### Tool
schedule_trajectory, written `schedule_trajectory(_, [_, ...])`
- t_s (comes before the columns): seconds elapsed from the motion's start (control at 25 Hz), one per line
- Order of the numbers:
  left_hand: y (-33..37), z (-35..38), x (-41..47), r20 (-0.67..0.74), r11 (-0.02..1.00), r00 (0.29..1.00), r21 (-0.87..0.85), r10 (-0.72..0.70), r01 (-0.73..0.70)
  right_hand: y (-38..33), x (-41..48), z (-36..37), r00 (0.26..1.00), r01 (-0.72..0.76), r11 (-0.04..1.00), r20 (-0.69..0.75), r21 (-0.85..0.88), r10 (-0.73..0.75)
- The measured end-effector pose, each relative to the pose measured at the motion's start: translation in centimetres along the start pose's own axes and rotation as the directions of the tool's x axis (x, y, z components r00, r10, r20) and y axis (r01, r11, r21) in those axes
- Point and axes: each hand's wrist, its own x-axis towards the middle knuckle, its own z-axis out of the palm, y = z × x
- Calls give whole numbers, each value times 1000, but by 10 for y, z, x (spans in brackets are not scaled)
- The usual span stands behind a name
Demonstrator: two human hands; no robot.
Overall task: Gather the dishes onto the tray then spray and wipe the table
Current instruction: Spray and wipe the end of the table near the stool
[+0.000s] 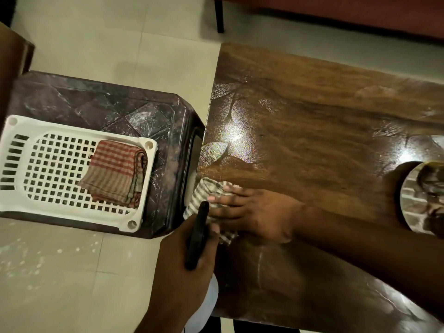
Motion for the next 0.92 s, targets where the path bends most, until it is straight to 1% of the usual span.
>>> schedule_trajectory(0.04, [-2,-1,-3,4,1000,1000,-4,-26,26,9,-7,-2,998,47,999,35,-26,-46])
schedule_trajectory(0.08, [-6,-3,-5,4,999,999,-10,-53,53,23,-11,-5,999,24,998,43,-50,-22])
schedule_trajectory(0.12, [-11,-4,-9,25,998,998,-20,-63,63,39,-14,-9,998,-68,996,6,-63,68])
schedule_trajectory(0.16, [-12,-5,-14,46,998,997,-19,-66,67,52,-18,-13,974,-221,974,-53,-43,219])
schedule_trajectory(0.2, [-14,-6,-21,81,998,995,-14,-53,54,63,-24,-18,910,-403,915,-108,-3,400])
schedule_trajectory(0.24, [-12,-6,-26,119,999,992,13,-36,35,67,-30,-21,798,-579,812,-151,75,584])
schedule_trajectory(0.28, [-11,-6,-31,169,999,985,47,-30,23,65,-34,-22,661,-707,684,-178,176,729])
schedule_trajectory(0.32, [-11,-6,-36,230,997,973,74,-33,16,57,-34,-20,527,-782,560,-191,272,828])
schedule_trajectory(0.4, [-16,-5,-45,312,990,950,132,-3,-40,26,-29,-8,287,-853,345,-201,392,937])
schedule_trajectory(0.44, [-21,-4,-46,344,983,939,165,14,-75,6,-27,0,206,-862,275,-200,426,958])
schedule_trajectory(0.48, [-25,-3,-51,368,978,930,188,12,-87,-18,-30,12,183,-864,251,-193,436,964])
schedule_trajectory(0.52, [-31,-2,-57,377,973,926,209,8,-94,-47,-37,25,231,-860,290,-187,419,955])
schedule_trajectory(0.56, [-35,2,-62,375,969,927,228,1,-94,-78,-48,40,340,-847,384,-181,369,923])
schedule_trajectory(0.64, [-44,12,-75,348,957,938,275,-6,-96,-133,-89,70,610,-745,625,-143,233,780])
schedule_trajectory(0.68, [-47,17,-83,329,949,944,292,18,-120,-152,-118,85,697,-684,707,-123,180,706])
schedule_trajectory(0.72, [-52,22,-89,314,947,949,296,29,-127,-163,-149,98,722,-665,731,-120,151,681])
schedule_trajectory(0.76, [-55,26,-95,315,945,948,297,40,-139,-173,-177,109,673,-711,685,-127,161,729])
schedule_trajectory(0.8, [-57,28,-103,338,947,941,292,32,-137,-183,-200,120,551,-797,568,-139,207,823])
schedule_trajectory(0.84, [-58,30,-113,371,945,928,293,30,-148,-193,-215,127,365,-875,391,-141,287,920])
schedule_trajectory(0.88, [-61,33,-123,387,945,922,289,33,-155,-202,-219,133,148,-901,186,-125,392,981])
schedule_trajectory(0.92, [-63,34,-134,395,945,918,287,30,-154,-208,-210,135,-71,-864,-15,-92,503,993])
